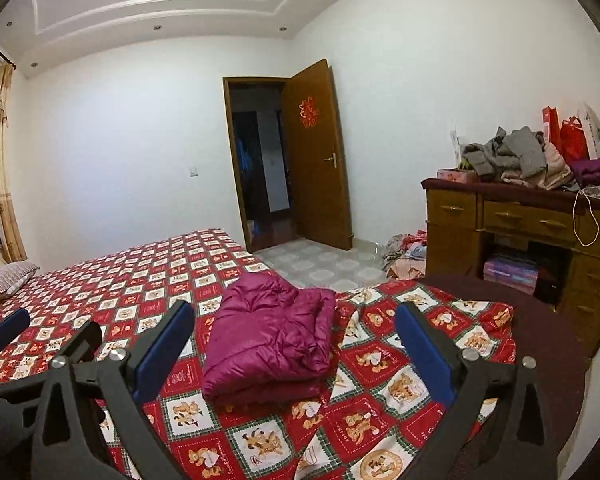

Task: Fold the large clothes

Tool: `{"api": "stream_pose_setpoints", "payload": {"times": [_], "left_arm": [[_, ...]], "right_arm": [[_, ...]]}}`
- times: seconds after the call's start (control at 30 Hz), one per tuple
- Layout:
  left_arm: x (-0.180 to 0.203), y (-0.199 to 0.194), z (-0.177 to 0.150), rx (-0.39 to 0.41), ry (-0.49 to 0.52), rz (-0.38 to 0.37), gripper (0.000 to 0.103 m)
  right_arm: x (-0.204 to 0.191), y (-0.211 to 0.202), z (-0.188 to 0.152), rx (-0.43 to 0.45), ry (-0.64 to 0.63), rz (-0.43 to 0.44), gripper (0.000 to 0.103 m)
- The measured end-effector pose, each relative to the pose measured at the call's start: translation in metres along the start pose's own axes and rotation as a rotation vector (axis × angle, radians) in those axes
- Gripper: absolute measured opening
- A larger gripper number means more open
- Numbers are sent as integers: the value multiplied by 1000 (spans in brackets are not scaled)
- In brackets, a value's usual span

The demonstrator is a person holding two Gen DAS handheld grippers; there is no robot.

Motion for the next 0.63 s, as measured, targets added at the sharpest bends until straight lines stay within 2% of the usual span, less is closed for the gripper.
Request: {"api": "stream_pose_setpoints", "payload": {"times": [0.17,0.3,0.63], "left_arm": [[-6,0,3,0,-23,17,96],[-13,-4,8,39,-38,55,96],[-15,-8,12,40,-41,38,96]], "right_arm": [[4,0,1,6,5,-10,102],[6,2,2,4,8,-10,102],[7,0,1,-1,11,-13,102]]}}
Point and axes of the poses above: each gripper's, at about its wrist camera, not at the fingertips, and y roughly the way its jaws point, x to its right, z to its top, the point moved 9 cm from there along y, roughly the way its jaws point, and after that the axes turned 5 degrees about -z, right-handed, at the moved point
